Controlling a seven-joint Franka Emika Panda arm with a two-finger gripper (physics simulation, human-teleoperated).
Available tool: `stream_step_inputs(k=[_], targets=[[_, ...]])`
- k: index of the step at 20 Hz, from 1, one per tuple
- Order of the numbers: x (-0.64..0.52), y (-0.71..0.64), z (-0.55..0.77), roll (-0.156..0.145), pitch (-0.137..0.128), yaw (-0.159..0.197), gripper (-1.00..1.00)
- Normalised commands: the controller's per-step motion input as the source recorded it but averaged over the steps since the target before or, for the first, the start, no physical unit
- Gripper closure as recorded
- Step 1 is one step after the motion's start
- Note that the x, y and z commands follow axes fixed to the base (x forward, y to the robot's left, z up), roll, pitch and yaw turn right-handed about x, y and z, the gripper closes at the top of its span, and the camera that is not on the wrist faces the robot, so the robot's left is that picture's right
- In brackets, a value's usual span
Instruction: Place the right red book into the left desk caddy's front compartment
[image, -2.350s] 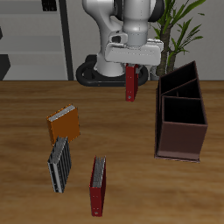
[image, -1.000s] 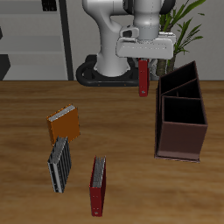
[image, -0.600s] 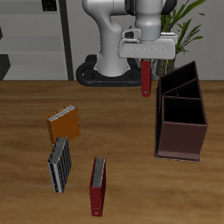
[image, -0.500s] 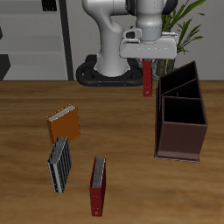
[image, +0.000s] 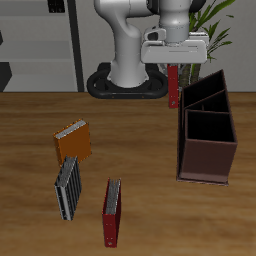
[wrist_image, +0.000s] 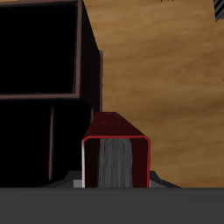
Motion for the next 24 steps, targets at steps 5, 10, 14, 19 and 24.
stream_step_inputs(k=[5, 10, 14, 19, 24], targets=[[0.12, 0.18, 0.02, 0.029, 0.006, -0.01, 1.0], [0.08, 0.11, -0.01, 0.021, 0.005, 0.011, 1.0], [0.14, 0.12, 0.05, 0.02, 0.011, -0.023, 1.0], [0.09, 0.21, -0.02, 0.04, 0.006, -0.012, 1.0], [0.11, 0.17, -0.13, 0.011, 0.03, -0.016, 1.0]])
